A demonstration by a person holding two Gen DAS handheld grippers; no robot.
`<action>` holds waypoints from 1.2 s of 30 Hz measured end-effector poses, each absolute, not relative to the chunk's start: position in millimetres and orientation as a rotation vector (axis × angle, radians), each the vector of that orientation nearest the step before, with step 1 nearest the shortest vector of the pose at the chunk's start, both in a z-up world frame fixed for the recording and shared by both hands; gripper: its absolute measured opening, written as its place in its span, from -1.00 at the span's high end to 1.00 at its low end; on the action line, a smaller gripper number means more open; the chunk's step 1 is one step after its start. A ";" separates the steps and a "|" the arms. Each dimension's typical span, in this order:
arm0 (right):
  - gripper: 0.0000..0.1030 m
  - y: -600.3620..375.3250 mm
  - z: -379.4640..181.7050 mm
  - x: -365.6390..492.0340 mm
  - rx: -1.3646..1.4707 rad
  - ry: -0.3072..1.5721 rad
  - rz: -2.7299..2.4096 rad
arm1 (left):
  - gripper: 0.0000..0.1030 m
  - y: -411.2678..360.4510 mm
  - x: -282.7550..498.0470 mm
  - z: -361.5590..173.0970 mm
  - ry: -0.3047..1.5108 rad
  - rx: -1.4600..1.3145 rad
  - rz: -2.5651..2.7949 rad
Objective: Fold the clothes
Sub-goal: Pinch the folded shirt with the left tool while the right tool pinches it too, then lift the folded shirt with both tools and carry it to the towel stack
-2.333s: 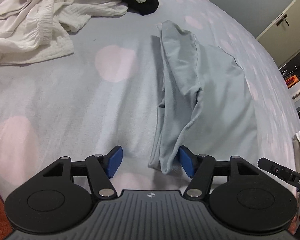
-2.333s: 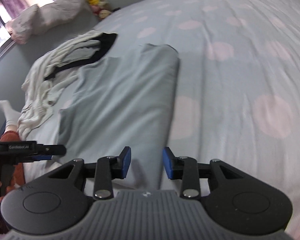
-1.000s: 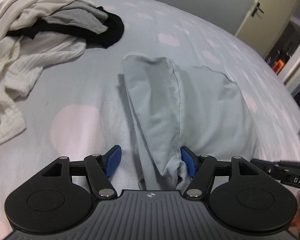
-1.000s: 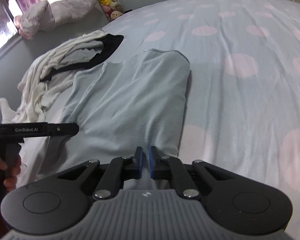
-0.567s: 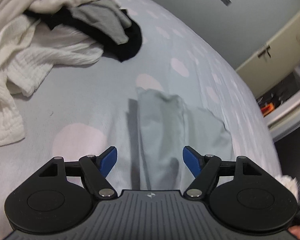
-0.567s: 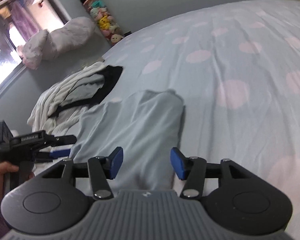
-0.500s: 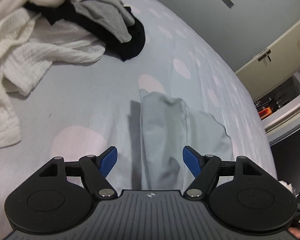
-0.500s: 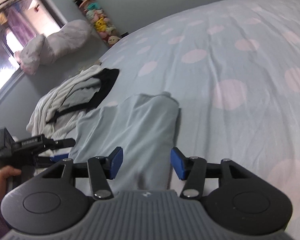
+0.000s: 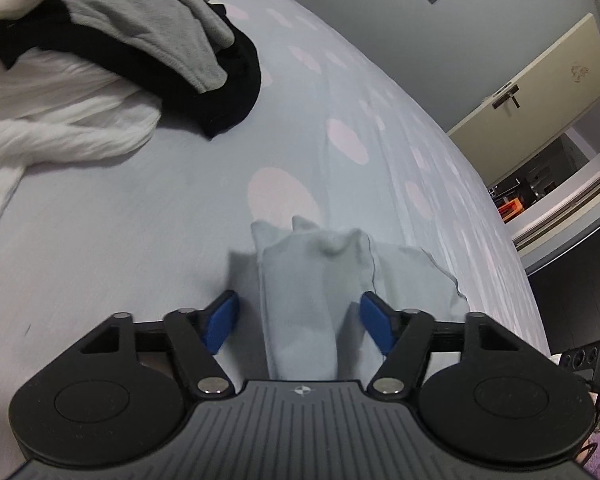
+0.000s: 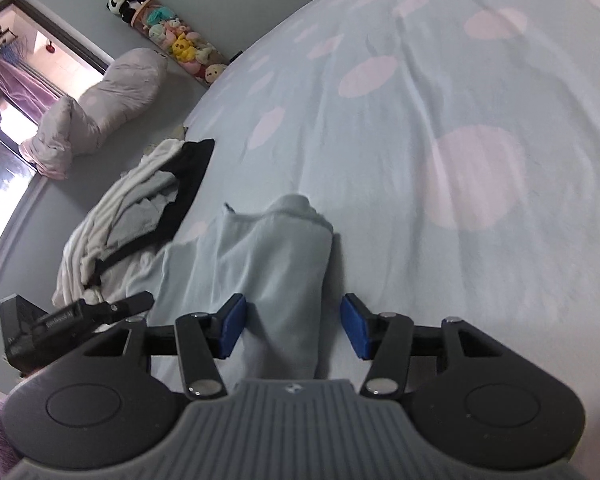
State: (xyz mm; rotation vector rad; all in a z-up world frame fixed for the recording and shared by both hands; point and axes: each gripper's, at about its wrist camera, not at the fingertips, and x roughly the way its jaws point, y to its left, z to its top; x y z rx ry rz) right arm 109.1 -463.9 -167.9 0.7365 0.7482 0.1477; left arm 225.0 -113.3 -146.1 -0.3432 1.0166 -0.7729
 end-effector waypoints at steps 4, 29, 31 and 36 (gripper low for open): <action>0.20 -463.9 -172.8 125.8 0.728 0.743 0.175 | 0.30 -120.1 227.9 -150.3 1.008 -0.355 -0.782; 0.78 -417.6 -65.3 63.0 0.469 0.509 0.178 | 0.80 -115.4 140.3 -33.8 0.704 -0.221 -0.762; 0.78 -414.7 -52.5 49.3 0.459 0.483 0.183 | 0.80 -115.0 130.0 -19.7 0.677 -0.214 -0.769; 0.79 -413.4 -20.7 16.2 0.447 0.415 0.171 | 0.80 -115.3 105.1 17.1 0.603 -0.210 -0.809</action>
